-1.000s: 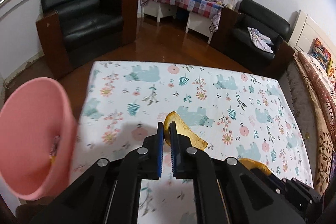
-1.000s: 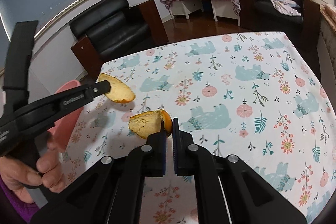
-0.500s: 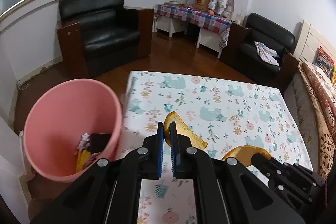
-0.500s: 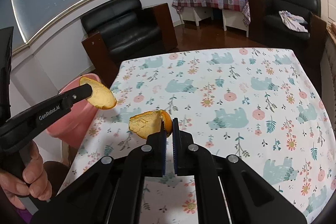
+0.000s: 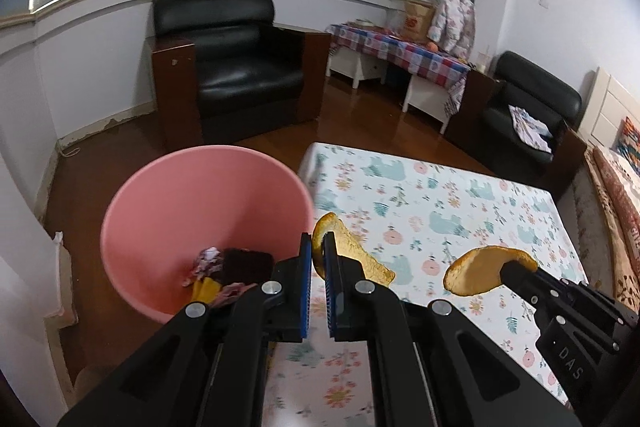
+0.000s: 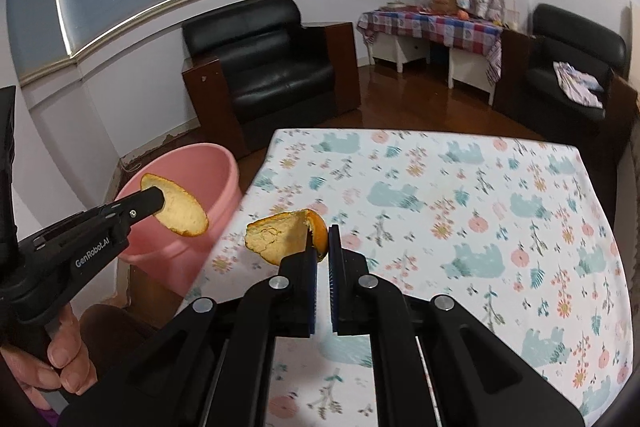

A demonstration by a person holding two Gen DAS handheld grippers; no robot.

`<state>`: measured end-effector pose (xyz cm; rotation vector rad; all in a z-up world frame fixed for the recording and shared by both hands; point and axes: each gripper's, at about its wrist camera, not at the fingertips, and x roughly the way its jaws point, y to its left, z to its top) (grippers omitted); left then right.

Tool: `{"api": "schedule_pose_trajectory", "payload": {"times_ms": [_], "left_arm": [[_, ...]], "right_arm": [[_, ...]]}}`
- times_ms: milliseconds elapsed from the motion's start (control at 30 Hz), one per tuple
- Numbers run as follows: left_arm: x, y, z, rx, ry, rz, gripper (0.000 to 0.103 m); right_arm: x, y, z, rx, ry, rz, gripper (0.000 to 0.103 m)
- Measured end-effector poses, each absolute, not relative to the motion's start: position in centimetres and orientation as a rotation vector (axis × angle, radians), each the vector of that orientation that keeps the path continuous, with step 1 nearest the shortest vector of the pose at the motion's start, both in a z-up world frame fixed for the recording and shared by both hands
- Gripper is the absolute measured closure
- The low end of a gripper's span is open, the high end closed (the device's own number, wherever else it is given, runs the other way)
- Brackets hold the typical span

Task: Collect trash
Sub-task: 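Carry both orange peels in the two tools over the pink bucket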

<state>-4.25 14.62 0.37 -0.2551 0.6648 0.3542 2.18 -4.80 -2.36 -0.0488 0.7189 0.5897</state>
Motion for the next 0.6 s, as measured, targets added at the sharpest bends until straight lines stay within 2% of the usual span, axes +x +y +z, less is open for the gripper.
{"api": "schedule_pose_trajectory", "payload": {"times_ms": [600], "left_arm": [[-8.5,20.7,0.9,-0.322,0.613,0.476,0.098]], "right_arm": [[0.6,4.1,-0.2,-0.16,0.662,0.704,0.098]]}}
